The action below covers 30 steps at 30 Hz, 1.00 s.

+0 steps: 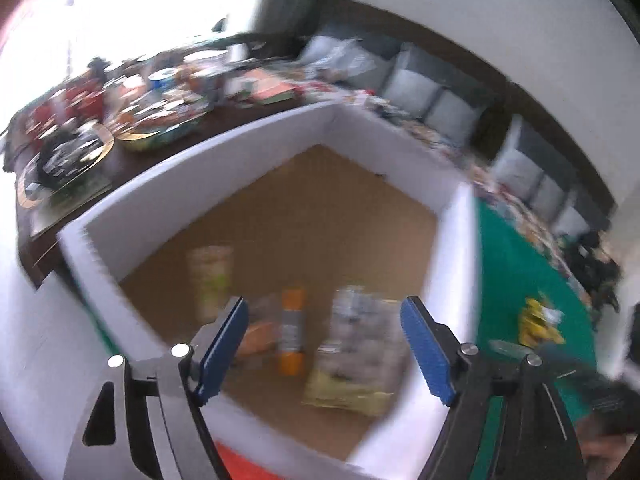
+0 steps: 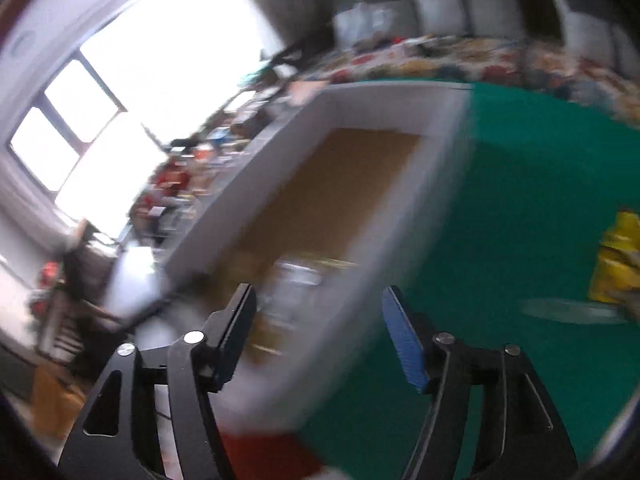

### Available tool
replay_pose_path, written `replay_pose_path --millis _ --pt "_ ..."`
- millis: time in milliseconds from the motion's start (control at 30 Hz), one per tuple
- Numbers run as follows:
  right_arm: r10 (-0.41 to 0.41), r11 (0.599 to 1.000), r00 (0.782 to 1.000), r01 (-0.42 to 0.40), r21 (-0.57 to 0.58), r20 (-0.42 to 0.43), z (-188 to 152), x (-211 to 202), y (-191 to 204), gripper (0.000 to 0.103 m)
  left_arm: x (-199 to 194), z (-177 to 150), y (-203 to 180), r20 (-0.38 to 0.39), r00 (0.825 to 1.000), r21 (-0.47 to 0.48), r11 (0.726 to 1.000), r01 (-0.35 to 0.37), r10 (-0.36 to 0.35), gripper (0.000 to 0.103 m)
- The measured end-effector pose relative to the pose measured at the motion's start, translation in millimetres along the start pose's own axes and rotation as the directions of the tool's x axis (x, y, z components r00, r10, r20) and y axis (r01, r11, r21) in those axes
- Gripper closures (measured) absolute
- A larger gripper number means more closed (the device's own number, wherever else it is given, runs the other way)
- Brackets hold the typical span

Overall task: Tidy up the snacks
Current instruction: 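Return both tools toward the bed, then lower the left tool onto the clear plastic tube snack and close it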

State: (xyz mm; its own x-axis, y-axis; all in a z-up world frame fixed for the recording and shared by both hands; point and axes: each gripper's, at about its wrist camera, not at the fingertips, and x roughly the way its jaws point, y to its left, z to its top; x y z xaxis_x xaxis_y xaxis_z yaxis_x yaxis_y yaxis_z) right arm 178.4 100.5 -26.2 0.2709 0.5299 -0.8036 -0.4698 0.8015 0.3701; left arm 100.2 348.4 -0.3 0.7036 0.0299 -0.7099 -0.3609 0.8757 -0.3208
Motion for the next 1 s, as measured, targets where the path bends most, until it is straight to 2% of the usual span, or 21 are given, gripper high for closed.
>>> replay_pose_path --millis 33,100,133,167,233,333,433,500,533,567,633,667,733,833,900,1000 --pt "-0.066 0.998 0.998 0.066 -0.005 -0.008 -14 -2 -23 0.033 -2 -2 -17 -0.001 1.0 0.032 0.999 0.023 -0.023 0.024" --pt "-0.222 0.975 0.974 0.223 0.006 -0.046 -50 -10 -82 0.033 -5 -12 -59 -0.019 0.996 0.108 0.991 0.084 -0.083 0.023" --pt "-0.279 0.96 0.958 0.28 0.017 -0.063 -65 -16 -107 0.033 -4 -20 -84 -0.038 0.992 0.149 0.981 0.126 -0.121 0.022" --pt "-0.349 0.935 0.934 0.353 0.041 -0.081 -86 -26 -139 0.033 -1 -29 -104 -0.059 0.987 0.18 0.971 0.158 -0.15 0.02" --pt "-0.424 0.899 0.902 0.43 0.084 -0.086 -114 -45 -180 0.033 7 -49 -146 -0.114 0.976 0.238 0.948 0.21 -0.188 0.017" --pt "-0.518 0.835 0.853 0.521 0.178 -0.065 -152 -82 -233 0.033 31 -89 -202 -0.209 0.959 0.325 0.911 0.254 -0.193 0.017" --pt "-0.565 0.79 0.824 0.555 0.262 -0.04 -173 -104 -264 0.033 66 -138 -250 -0.295 0.941 0.419 0.863 0.282 -0.164 0.018" --pt "-0.587 0.769 0.81 0.565 0.298 -0.02 -183 -114 -281 0.033 89 -166 -274 -0.321 0.938 0.475 0.833 0.282 -0.135 0.018" --pt "-0.601 0.759 0.799 0.575 0.304 -0.01 -186 -118 -285 0.033 97 -174 -282 -0.327 0.937 0.489 0.827 0.277 -0.121 0.018" --pt "-0.612 0.751 0.791 0.583 0.309 -0.006 -189 -120 -289 0.033 106 -181 -288 -0.335 0.936 0.493 0.826 0.271 -0.107 0.018" --pt "-0.624 0.744 0.781 0.592 0.311 0.005 -190 -126 -292 0.031 124 -185 -293 -0.344 0.934 0.472 0.844 0.256 -0.092 0.018" --pt "-0.628 0.74 0.778 0.594 0.314 0.006 -192 -126 -293 0.028 124 -186 -296 -0.3 0.949 0.479 0.846 0.235 -0.094 0.018" --pt "-0.629 0.736 0.777 0.594 0.324 0.003 -191 -126 -293 0.023 130 -186 -300 -0.279 0.957 0.483 0.849 0.213 -0.081 0.017" --pt "-0.633 0.729 0.774 0.597 0.335 -0.004 -192 -126 -295 0.019 138 -186 -305 -0.244 0.968 0.511 0.84 0.181 -0.06 0.015" --pt "-0.636 0.726 0.772 0.6 0.336 -0.003 -192 -126 -297 0.018 143 -189 -307 -0.213 0.976 0.555 0.818 0.15 -0.035 0.01" --pt "-0.641 0.722 0.767 0.604 0.338 -0.002 -194 -126 -295 0.018 147 -187 -303 -0.204 0.978 0.546 0.825 0.146 -0.038 0.008"
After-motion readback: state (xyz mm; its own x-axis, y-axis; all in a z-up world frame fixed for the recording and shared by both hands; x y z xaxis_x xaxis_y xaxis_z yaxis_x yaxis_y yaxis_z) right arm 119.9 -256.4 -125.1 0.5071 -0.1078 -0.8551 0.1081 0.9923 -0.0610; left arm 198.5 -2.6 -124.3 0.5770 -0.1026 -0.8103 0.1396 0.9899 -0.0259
